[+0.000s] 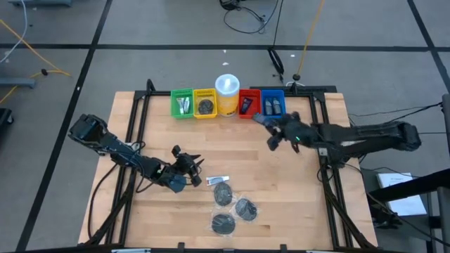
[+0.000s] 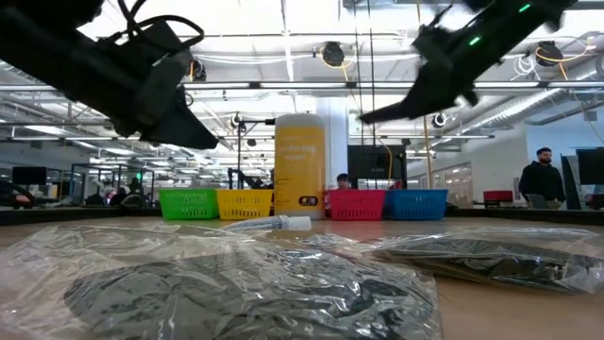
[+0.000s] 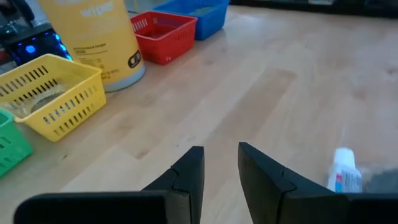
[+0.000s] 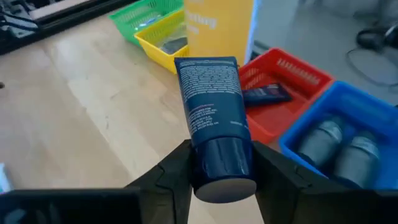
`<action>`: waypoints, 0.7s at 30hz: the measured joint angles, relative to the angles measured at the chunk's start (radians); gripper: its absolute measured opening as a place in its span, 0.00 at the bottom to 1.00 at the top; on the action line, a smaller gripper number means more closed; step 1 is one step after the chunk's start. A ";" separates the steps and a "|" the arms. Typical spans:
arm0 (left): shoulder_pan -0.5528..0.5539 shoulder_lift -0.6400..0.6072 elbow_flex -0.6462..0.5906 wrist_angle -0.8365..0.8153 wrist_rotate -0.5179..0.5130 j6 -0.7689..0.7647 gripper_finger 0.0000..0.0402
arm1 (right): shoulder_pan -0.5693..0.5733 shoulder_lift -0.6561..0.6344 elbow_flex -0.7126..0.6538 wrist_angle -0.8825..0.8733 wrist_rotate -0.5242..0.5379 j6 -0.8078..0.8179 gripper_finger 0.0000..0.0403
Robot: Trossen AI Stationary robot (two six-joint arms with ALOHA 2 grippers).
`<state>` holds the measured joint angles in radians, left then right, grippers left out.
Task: Pick & Place Travel size toiletries
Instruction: Put the dark blue shave cream into the red basket
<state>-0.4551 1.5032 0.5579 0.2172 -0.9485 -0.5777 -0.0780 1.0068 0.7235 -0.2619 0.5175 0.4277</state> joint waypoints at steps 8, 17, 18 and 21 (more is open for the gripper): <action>0.036 0.000 0.000 0.005 0.005 -0.027 0.24 | -0.357 0.312 0.001 0.263 -0.256 0.006 0.31; 0.027 0.000 0.000 0.001 0.008 -0.032 0.24 | -0.507 0.535 0.003 0.563 -0.349 0.102 0.32; 0.024 0.000 0.000 0.002 0.008 -0.031 0.24 | -0.513 0.548 0.003 0.581 -0.366 0.114 0.32; 0.019 0.000 0.000 0.003 0.008 -0.032 0.24 | -0.518 0.581 0.004 0.633 -0.389 0.140 0.32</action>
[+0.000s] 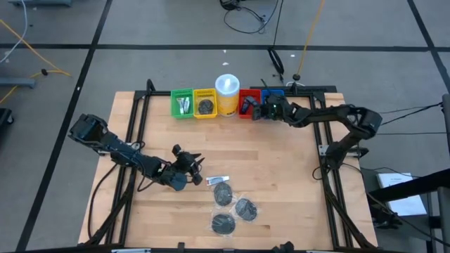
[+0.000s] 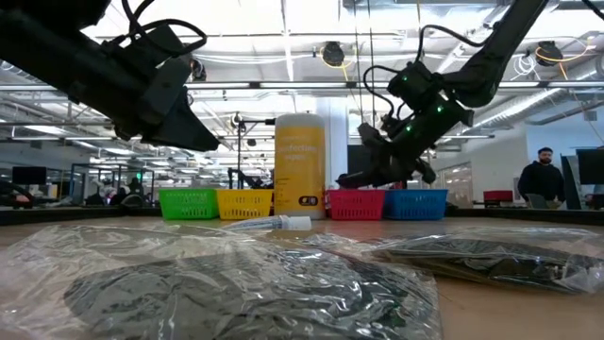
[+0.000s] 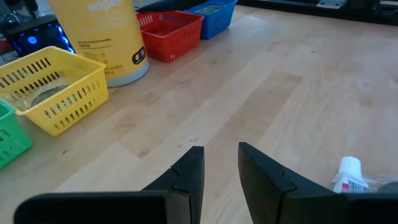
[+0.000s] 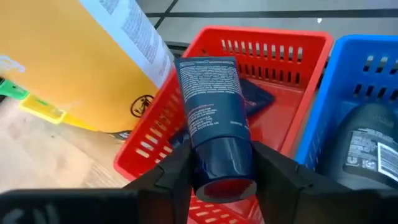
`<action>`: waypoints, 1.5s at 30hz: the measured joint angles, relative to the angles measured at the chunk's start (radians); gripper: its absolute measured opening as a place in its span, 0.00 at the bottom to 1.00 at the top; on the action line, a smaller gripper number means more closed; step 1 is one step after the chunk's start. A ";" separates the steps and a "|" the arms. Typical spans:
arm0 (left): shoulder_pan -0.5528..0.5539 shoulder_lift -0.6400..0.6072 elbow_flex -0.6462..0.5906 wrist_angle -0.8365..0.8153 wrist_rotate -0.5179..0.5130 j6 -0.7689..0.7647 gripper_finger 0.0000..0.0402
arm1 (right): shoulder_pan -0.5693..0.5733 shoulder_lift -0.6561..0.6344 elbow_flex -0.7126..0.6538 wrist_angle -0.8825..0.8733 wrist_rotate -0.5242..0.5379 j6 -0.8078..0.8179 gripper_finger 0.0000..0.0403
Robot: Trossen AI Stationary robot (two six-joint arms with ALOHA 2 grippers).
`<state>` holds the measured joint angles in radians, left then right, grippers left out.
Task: Pick & Place Travel size toiletries
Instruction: Put the dark blue shave cream into the red basket, then put the white toothpaste into the green basket
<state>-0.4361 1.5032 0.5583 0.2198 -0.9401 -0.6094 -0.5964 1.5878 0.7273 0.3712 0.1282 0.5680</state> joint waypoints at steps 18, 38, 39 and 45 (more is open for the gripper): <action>-0.005 0.000 0.000 0.011 0.012 0.002 0.24 | 0.024 -0.037 0.000 0.035 -0.025 -0.085 0.58; -0.070 0.000 0.000 0.257 0.152 0.315 0.24 | 0.895 -0.297 -0.285 -0.050 0.290 -0.401 0.53; -0.076 0.000 0.000 0.272 0.182 0.343 0.24 | 0.949 -0.279 -0.311 -0.004 0.325 -0.373 0.53; -0.098 0.001 0.001 0.288 0.606 0.494 0.24 | 1.154 -0.154 -0.433 0.354 0.504 -0.322 0.53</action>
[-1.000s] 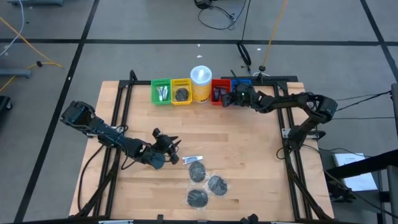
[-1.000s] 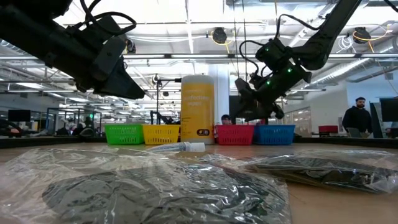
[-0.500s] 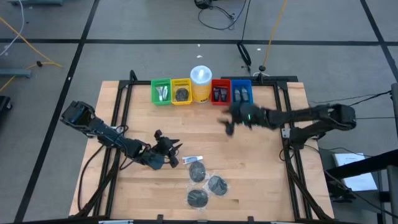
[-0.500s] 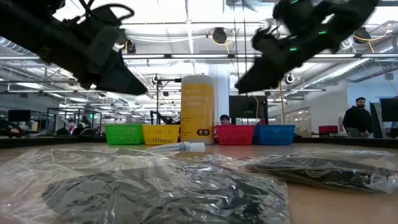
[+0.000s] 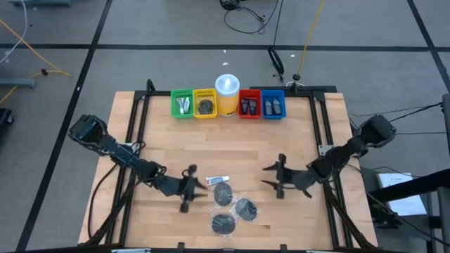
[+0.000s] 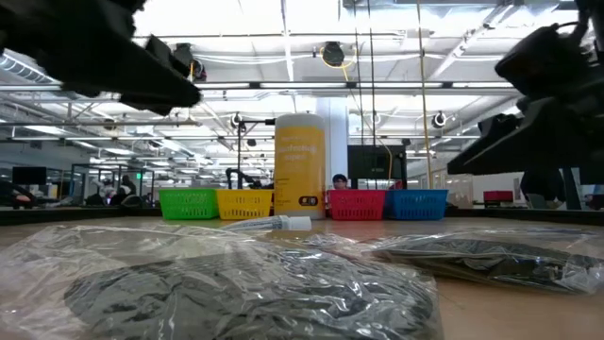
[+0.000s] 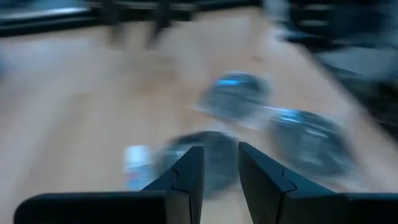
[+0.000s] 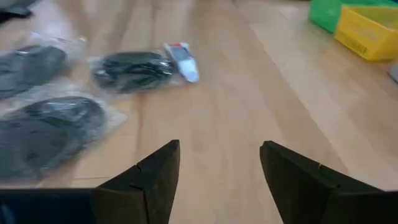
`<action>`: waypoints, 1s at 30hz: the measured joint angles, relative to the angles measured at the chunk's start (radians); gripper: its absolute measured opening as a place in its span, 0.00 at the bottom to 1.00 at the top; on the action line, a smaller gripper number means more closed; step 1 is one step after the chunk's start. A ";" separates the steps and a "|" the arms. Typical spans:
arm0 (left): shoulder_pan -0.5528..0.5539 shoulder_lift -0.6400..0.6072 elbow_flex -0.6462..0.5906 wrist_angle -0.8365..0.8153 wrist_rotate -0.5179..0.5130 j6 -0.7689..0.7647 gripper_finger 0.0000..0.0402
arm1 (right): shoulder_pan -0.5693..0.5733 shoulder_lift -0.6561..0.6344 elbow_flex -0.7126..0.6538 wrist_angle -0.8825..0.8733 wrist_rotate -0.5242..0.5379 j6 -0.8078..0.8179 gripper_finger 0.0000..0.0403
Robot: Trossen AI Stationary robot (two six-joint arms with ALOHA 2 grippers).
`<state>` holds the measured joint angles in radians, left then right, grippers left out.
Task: Pick & Place Travel size toiletries
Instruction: Put the white toothpaste into the green basket
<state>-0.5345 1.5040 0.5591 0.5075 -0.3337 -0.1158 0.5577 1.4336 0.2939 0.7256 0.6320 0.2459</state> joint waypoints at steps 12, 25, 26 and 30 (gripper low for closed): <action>0.038 0.039 0.001 0.167 0.011 -0.069 0.25 | -0.009 0.057 -0.013 0.123 -0.001 -0.049 0.53; 0.111 0.309 0.166 -0.057 -0.235 -0.098 0.56 | -0.015 0.057 -0.013 0.123 -0.003 -0.029 0.53; 0.113 0.323 0.183 -0.087 -0.235 -0.123 0.55 | -0.015 0.057 -0.013 0.124 -0.003 -0.028 0.53; 0.130 0.363 0.230 -0.189 -0.234 -0.201 0.48 | -0.015 0.057 -0.013 0.123 -0.003 -0.026 0.53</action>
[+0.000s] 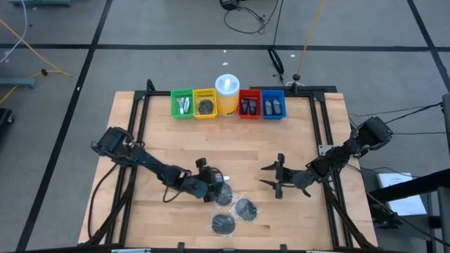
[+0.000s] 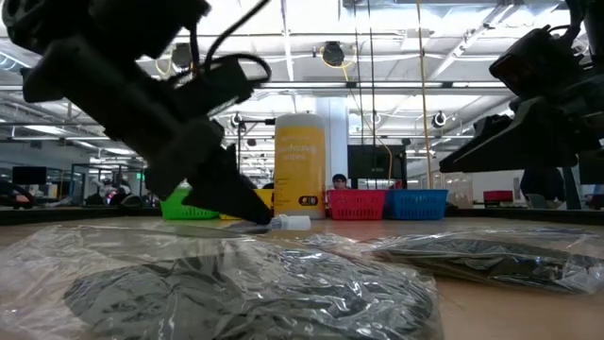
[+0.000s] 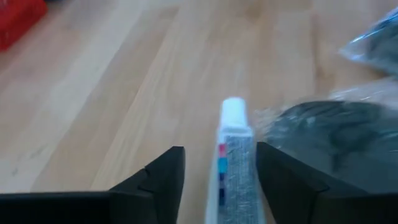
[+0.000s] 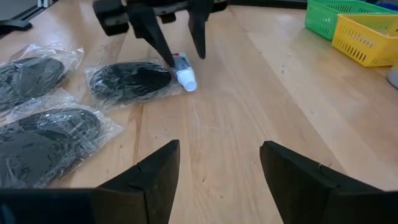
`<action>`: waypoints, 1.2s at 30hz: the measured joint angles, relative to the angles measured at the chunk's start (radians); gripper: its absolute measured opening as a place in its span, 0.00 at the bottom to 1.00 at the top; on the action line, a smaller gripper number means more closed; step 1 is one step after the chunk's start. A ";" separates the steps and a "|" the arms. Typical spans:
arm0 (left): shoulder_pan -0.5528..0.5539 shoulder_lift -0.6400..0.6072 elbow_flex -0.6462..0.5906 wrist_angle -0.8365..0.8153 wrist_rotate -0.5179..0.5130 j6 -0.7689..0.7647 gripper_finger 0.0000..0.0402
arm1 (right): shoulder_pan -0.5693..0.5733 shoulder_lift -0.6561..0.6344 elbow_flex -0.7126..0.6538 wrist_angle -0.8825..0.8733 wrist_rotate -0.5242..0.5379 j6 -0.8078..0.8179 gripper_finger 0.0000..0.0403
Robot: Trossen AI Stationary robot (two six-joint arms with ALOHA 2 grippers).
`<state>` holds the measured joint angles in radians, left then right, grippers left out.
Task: Pick & Place Travel size toiletries
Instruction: Put the white toothpaste into the green basket
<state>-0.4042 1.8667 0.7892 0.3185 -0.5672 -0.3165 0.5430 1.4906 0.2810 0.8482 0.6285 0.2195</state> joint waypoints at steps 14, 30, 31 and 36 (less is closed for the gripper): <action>0.083 -0.082 0.005 -0.253 0.073 -0.135 0.04 | 0.000 0.000 0.000 -0.004 -0.001 0.000 0.53; 0.544 -0.630 0.004 -0.902 -0.174 -0.253 0.03 | 0.000 0.000 0.000 0.001 0.000 0.004 0.53; 0.601 -0.629 0.004 -0.887 -0.153 -0.228 0.04 | 0.000 0.000 0.000 0.001 0.000 0.004 0.53; 0.843 -0.549 0.003 -0.791 -0.025 -0.126 0.08 | 0.000 0.000 0.000 0.000 0.000 0.004 0.53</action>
<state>0.4392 1.3182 0.7925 -0.4724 -0.5927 -0.4421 0.5429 1.4906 0.2813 0.8486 0.6286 0.2234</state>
